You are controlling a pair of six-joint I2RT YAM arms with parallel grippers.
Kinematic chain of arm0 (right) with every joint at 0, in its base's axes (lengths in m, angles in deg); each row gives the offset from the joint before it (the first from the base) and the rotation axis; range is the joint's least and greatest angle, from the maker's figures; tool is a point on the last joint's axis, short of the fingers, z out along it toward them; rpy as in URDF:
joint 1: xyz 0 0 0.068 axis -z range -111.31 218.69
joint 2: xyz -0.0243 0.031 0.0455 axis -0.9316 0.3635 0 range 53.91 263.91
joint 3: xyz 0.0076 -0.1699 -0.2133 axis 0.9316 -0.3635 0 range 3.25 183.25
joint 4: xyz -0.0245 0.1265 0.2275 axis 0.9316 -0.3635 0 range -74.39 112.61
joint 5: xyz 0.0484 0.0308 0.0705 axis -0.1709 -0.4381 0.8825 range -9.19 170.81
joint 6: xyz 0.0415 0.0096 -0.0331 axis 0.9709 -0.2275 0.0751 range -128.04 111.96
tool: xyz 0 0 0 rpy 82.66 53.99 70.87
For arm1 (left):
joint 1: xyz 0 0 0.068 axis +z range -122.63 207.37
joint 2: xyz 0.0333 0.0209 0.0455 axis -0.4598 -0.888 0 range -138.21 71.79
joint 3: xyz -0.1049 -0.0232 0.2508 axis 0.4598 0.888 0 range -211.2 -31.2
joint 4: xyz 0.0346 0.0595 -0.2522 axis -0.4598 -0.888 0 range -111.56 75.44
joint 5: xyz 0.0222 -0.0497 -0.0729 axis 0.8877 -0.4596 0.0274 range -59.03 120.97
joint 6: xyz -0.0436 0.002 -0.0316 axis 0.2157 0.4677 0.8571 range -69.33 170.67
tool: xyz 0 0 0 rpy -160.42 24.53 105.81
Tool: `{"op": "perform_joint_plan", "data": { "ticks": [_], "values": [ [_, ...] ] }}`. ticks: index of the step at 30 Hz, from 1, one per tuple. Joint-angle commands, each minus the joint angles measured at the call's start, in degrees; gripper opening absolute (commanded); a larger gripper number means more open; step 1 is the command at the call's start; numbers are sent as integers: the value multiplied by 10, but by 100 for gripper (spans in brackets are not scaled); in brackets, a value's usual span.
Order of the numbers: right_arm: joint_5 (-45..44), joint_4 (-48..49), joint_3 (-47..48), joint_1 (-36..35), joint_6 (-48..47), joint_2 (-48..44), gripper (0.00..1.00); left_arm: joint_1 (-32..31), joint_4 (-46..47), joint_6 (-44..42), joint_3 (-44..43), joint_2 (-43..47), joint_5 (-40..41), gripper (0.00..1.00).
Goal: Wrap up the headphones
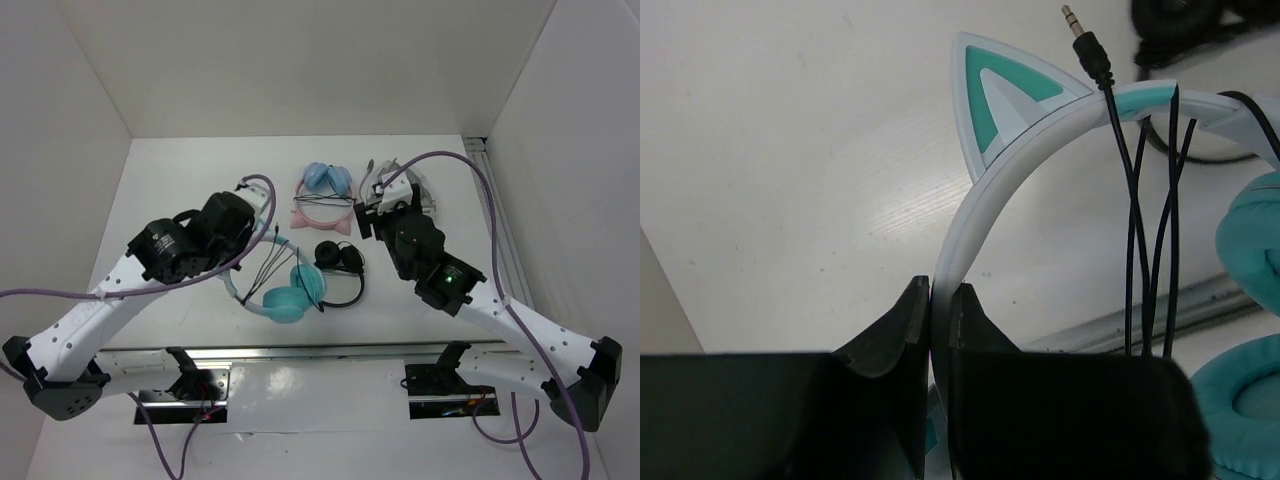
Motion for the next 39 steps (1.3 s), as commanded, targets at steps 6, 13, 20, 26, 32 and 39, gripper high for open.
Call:
{"op": "perform_joint_plan", "data": {
  "ticks": [6,13,20,26,32,39],
  "values": [
    [12,-77,69,2,120,-32,100,179,136,71,21,0,27,0],
    [23,-122,81,-3,171,-59,100,219,158,154,56,-41,66,0],
    [67,-127,60,-14,187,-84,100,231,148,347,148,-42,128,0],
    [87,-139,48,-21,201,-89,100,226,169,474,245,-27,164,0],
    [81,-125,28,-47,211,-100,100,208,217,537,307,-66,202,0],
    [76,-114,10,-53,212,-100,100,164,268,583,363,-132,221,0]
  ]
}}
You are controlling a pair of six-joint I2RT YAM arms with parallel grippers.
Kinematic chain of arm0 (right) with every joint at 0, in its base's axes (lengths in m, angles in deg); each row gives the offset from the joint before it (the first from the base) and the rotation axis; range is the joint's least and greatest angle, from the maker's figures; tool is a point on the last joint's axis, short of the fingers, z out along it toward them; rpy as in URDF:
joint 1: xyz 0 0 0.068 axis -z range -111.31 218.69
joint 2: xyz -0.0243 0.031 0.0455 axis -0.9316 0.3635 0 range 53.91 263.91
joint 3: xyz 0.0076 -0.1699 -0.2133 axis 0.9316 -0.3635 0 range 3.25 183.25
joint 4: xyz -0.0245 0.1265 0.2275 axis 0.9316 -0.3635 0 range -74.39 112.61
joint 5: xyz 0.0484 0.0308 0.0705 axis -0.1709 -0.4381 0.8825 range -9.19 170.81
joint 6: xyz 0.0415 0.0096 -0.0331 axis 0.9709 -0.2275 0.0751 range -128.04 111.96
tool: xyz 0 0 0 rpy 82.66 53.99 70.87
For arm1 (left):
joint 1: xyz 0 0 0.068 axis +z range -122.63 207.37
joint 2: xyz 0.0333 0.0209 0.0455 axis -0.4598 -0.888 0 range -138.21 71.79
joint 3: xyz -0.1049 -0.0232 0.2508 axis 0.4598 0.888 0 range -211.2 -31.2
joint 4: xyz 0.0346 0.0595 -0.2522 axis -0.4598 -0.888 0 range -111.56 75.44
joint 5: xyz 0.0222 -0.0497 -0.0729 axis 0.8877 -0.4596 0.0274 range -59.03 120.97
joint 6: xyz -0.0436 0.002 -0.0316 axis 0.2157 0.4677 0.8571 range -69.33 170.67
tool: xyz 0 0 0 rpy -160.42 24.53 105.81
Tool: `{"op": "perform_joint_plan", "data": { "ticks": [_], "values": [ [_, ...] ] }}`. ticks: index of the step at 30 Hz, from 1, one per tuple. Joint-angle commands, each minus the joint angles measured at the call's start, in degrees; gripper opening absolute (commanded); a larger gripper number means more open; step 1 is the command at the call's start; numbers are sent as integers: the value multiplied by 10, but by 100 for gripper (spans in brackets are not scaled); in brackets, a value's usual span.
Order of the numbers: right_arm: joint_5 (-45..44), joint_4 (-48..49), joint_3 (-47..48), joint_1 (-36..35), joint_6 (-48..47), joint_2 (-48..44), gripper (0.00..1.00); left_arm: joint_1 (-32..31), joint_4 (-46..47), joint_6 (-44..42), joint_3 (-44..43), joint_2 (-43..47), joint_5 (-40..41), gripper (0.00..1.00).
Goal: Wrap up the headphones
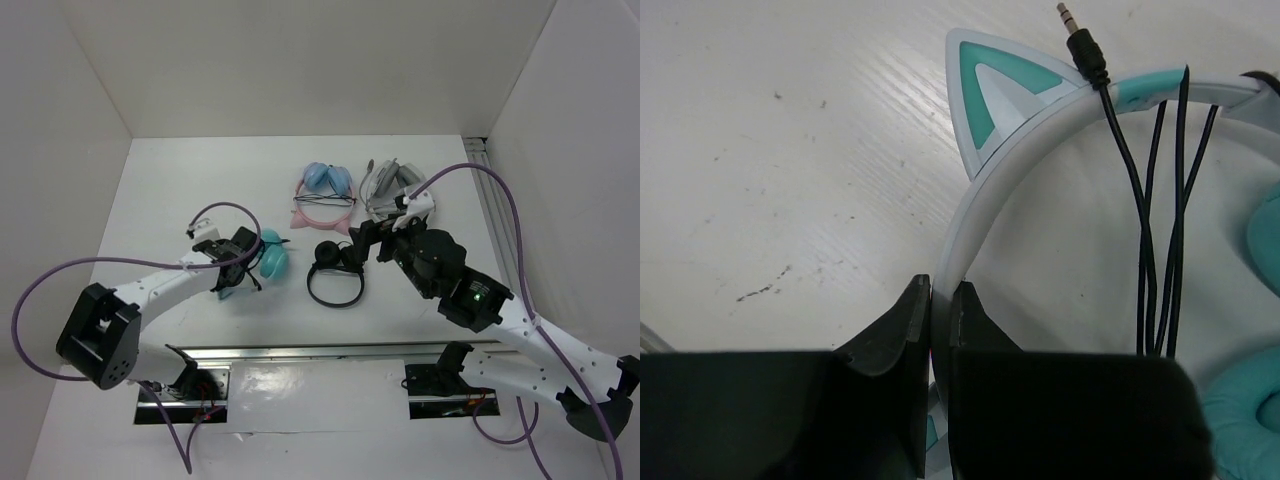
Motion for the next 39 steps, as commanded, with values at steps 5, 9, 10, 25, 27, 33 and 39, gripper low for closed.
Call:
{"op": "perform_joint_plan", "data": {
  "ticks": [5,9,10,25,27,33,39],
  "values": [
    [9,14,-4,-6,15,-9,100,-19,-22,155,-22,-88,44,1],
    [14,9,-4,-6,20,-21,100,-25,-71,186,-42,-107,44,21],
    [14,9,-4,-6,20,-26,100,-31,-71,196,-36,-107,44,25],
    [13,5,6,-6,26,-9,100,-138,-134,237,-27,57,53,83],
    [13,-3,25,-11,38,-2,100,-176,-160,237,-60,94,74,100],
    [13,-127,82,-11,102,-22,100,-304,-312,205,-208,161,103,100],
    [41,-255,130,-11,137,-101,100,-371,-296,82,-188,315,19,100]
  ]
}}
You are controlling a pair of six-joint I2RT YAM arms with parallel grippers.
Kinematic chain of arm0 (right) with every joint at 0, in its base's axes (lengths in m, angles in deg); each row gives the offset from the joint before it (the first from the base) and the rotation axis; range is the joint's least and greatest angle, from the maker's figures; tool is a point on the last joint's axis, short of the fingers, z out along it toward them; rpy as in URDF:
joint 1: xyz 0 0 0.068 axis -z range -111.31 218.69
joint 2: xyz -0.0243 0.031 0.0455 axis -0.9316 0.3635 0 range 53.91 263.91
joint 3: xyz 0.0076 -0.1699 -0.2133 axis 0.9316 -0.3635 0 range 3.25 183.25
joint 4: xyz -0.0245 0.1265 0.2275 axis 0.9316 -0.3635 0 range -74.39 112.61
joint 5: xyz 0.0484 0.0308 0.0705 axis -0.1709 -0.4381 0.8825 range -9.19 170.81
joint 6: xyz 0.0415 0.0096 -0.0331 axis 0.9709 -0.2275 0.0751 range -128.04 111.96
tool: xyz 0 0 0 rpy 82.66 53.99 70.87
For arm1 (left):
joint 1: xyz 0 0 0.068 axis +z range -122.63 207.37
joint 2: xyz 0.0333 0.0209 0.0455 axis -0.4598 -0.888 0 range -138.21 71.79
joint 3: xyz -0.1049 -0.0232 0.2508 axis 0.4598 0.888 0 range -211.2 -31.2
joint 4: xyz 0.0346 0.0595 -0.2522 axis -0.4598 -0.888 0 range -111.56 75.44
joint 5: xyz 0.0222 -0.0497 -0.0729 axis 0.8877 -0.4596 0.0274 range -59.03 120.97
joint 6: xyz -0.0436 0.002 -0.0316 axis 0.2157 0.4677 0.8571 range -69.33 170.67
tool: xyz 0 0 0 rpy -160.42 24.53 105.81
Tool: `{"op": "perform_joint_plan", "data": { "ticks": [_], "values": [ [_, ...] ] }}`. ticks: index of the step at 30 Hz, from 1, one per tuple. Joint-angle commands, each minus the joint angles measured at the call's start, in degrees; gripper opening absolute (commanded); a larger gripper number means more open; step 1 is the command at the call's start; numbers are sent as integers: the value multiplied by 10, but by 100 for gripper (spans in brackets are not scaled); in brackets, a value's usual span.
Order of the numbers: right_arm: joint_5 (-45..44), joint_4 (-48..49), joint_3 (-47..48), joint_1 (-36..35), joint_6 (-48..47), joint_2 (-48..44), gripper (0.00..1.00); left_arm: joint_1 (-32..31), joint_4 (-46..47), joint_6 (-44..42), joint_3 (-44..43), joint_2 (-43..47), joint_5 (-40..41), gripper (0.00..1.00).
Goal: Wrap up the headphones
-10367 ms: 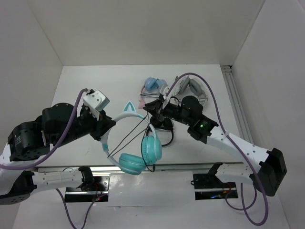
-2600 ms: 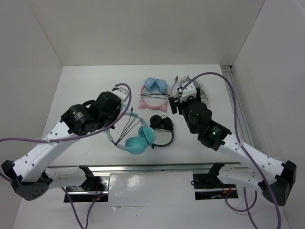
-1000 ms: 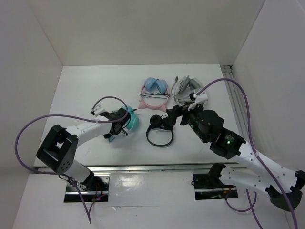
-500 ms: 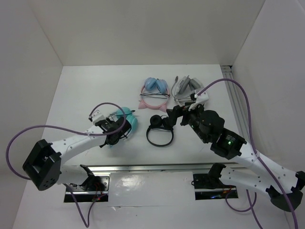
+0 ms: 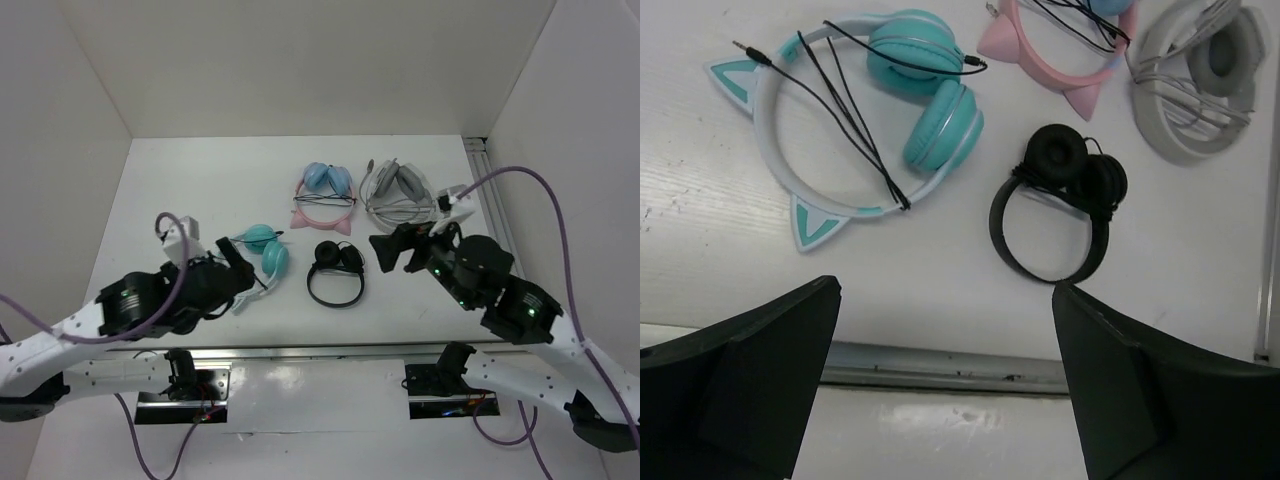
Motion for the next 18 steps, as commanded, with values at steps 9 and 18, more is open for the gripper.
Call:
{"op": "perform_joint_plan", "data": {
  "ticks": [9,18],
  "values": [
    [27,-199,58,-3,71,-160,100,-4,19,-149,111,273,-87,100],
    [17,-280,84,48,70,-199,100,-4,28,-145,128,365,-87,100]
  ]
}}
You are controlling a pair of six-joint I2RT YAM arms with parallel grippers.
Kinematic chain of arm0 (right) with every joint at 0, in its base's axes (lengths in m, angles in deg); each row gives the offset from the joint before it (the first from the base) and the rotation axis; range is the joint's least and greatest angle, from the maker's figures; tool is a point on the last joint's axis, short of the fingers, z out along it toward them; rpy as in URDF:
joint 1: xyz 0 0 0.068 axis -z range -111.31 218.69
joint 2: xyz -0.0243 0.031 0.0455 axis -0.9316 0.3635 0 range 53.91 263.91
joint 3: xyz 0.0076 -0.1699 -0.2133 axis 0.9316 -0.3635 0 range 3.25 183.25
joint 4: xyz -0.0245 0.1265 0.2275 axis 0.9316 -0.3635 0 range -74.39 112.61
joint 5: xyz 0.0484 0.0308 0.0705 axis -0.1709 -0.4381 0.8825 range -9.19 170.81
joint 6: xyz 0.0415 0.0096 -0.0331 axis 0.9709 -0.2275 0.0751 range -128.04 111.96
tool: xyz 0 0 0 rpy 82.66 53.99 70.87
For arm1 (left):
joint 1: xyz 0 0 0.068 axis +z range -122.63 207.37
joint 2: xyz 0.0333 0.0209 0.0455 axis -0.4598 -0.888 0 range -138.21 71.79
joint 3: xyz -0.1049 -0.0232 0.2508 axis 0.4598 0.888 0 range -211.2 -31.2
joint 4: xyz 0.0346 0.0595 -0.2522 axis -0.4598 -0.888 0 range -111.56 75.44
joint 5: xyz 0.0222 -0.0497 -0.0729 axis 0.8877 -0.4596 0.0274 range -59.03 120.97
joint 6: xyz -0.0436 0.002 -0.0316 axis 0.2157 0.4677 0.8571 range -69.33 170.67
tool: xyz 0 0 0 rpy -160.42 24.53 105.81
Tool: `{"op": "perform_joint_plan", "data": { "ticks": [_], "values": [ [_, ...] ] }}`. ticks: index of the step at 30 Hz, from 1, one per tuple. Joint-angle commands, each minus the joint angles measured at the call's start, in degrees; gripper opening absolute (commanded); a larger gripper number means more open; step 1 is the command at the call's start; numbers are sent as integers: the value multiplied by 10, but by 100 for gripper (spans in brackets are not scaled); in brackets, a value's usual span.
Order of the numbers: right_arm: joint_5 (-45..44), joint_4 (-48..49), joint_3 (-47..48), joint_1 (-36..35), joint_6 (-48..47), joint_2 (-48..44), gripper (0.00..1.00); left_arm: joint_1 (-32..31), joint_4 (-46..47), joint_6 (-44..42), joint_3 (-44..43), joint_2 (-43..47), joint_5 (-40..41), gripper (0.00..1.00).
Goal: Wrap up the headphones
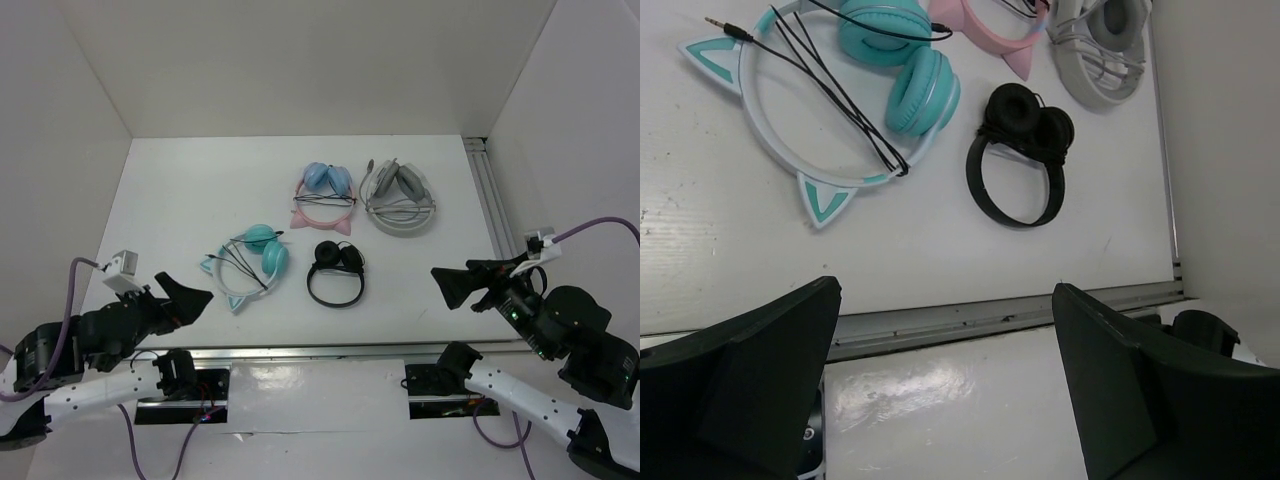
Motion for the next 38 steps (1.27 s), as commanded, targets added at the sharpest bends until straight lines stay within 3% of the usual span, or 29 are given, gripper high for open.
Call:
{"op": "perform_joint_plan", "data": {
  "ticks": [1,38],
  "values": [
    [1,-40,33,17,1,-4,100,-3,27,-17,10,27,-5,100],
    [7,-50,33,23,1,17,100,-3,64,-40,26,77,-15,100]
  ]
}}
